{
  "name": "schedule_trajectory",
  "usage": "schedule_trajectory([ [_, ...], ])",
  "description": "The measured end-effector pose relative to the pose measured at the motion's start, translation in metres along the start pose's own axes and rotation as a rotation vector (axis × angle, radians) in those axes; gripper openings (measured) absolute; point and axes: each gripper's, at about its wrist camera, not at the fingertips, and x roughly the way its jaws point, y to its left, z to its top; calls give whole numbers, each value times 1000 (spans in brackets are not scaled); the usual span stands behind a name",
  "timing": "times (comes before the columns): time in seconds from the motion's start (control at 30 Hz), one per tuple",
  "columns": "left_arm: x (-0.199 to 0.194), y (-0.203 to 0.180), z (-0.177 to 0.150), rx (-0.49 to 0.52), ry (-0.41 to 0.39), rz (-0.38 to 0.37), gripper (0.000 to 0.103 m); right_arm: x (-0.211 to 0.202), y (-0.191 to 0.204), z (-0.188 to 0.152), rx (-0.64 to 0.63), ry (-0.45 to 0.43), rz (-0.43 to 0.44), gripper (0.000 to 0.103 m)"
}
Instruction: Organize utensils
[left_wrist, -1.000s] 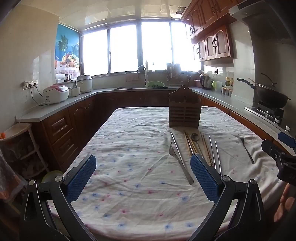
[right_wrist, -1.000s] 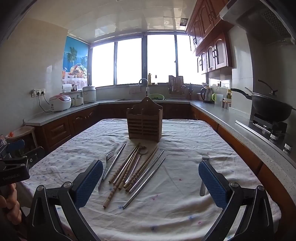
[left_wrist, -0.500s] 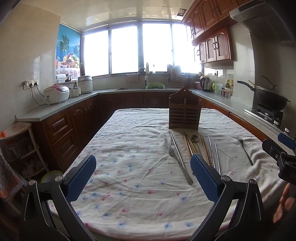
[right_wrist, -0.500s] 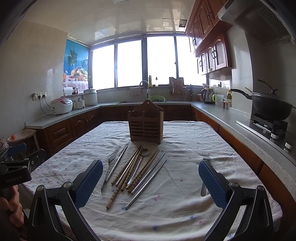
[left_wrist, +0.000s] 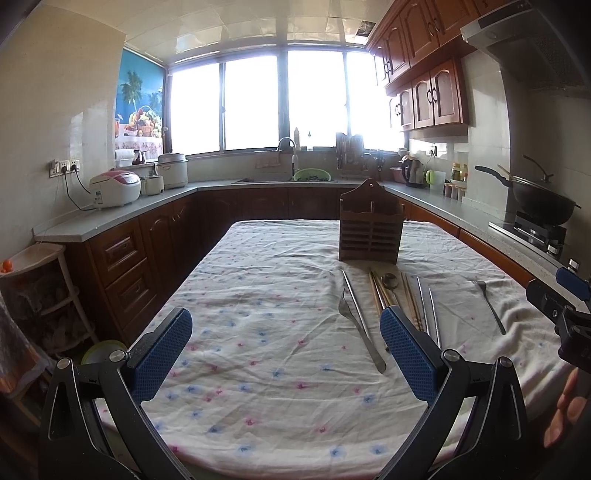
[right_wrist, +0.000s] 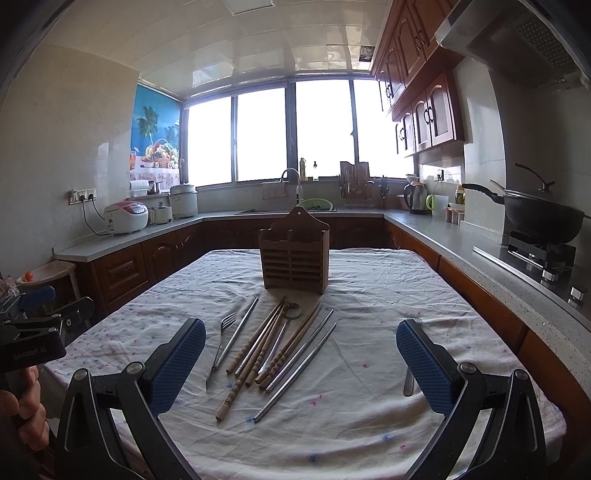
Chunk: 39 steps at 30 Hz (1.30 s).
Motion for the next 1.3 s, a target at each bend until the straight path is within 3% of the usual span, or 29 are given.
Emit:
schedule_trajectory([
  [1.3, 6, -5, -1, 1, 10, -10, 103, 3, -1, 0, 9, 8, 5, 103],
])
